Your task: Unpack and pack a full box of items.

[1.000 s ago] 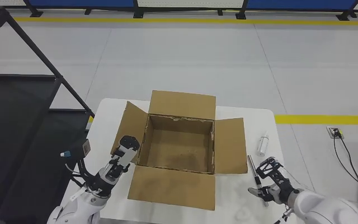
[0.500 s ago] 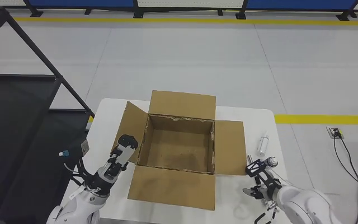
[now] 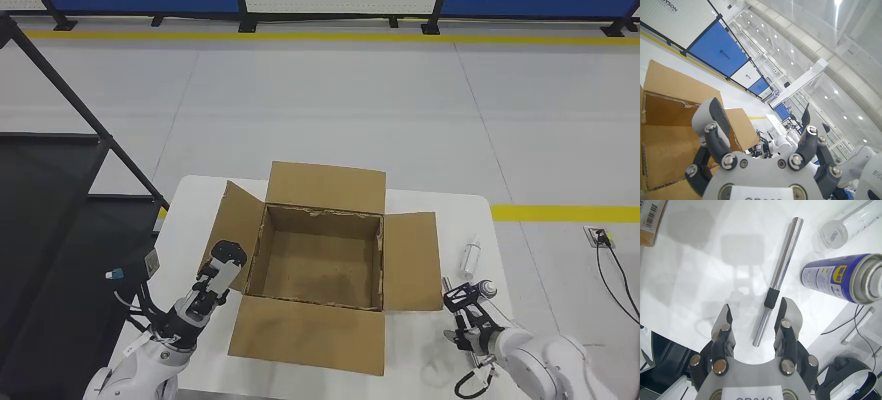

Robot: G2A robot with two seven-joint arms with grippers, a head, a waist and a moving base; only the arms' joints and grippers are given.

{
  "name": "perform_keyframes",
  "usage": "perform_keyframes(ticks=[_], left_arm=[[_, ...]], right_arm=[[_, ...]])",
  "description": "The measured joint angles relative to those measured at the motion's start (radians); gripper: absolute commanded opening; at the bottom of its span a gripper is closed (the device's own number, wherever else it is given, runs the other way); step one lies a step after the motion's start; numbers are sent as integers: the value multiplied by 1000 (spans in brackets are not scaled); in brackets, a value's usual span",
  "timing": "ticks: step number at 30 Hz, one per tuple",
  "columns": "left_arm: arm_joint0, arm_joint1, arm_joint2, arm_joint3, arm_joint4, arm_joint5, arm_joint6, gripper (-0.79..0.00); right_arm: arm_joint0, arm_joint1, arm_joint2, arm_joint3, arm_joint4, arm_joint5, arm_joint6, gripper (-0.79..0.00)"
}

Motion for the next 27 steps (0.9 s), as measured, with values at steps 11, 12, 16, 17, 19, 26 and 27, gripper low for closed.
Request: perform_keyframes(ticks=[11, 12, 16, 17, 19, 26, 27], left_arm=[[0, 0, 0, 0, 0, 0, 0, 0], [0, 0, 0, 0, 0, 0, 0, 0], [0, 0, 0, 0, 0, 0, 0, 0], [0, 0, 0, 0, 0, 0, 0, 0], [0, 0, 0, 0, 0, 0, 0, 0], [0, 0, 0, 0, 0, 0, 0, 0], [0, 0, 0, 0, 0, 0, 0, 0]], right_arm=[[57, -7, -17, 84, 32, 26, 2, -446], [63, -8, -20, 90, 31, 30, 4, -449], [86, -12, -36, 115, 29, 41, 8, -483], [92, -13, -40, 123, 29, 41, 9, -496], [101, -14, -46, 135, 26, 44, 15, -514], [130, -18, -65, 168, 23, 50, 24, -533], [131, -18, -66, 169, 22, 51, 24, -533]])
